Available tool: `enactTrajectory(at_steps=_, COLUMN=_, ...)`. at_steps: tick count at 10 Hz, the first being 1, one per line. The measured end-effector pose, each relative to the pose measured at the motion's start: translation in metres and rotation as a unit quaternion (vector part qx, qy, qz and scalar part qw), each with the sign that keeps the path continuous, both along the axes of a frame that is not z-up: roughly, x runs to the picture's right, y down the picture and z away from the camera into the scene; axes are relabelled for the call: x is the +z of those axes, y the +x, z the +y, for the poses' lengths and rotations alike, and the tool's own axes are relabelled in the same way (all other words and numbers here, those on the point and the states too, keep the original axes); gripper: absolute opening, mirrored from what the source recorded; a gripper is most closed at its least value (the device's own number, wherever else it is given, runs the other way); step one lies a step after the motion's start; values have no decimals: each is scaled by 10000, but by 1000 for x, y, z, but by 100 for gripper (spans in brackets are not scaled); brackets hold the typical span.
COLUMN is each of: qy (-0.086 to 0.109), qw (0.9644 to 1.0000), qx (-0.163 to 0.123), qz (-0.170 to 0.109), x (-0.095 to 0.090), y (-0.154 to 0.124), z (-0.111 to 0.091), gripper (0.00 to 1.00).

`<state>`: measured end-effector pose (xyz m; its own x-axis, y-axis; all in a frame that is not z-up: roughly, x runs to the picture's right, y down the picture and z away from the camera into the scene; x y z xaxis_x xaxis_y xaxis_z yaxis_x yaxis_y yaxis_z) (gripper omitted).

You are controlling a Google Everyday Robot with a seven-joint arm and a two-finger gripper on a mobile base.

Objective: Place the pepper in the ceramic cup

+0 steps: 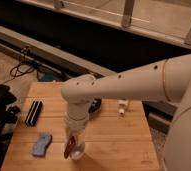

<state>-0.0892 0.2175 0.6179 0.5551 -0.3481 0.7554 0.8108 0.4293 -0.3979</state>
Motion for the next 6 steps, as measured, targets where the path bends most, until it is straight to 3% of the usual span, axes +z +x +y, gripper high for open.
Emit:
enactTrajectory(at_steps=2, qy=-84, qw=9999, qx=89, qz=-27, x=1, y=-2, z=4, gripper=27)
enactTrajectory(at_steps=4, qy=-157, qw=9998, qx=147, qz=-42, x=3, y=-3, z=8, gripper=48)
enactTrajectory(at_steps=6, qy=-235, qw=9996, qx=136, qz=-85, x=8, y=-10, z=16, gripper=51)
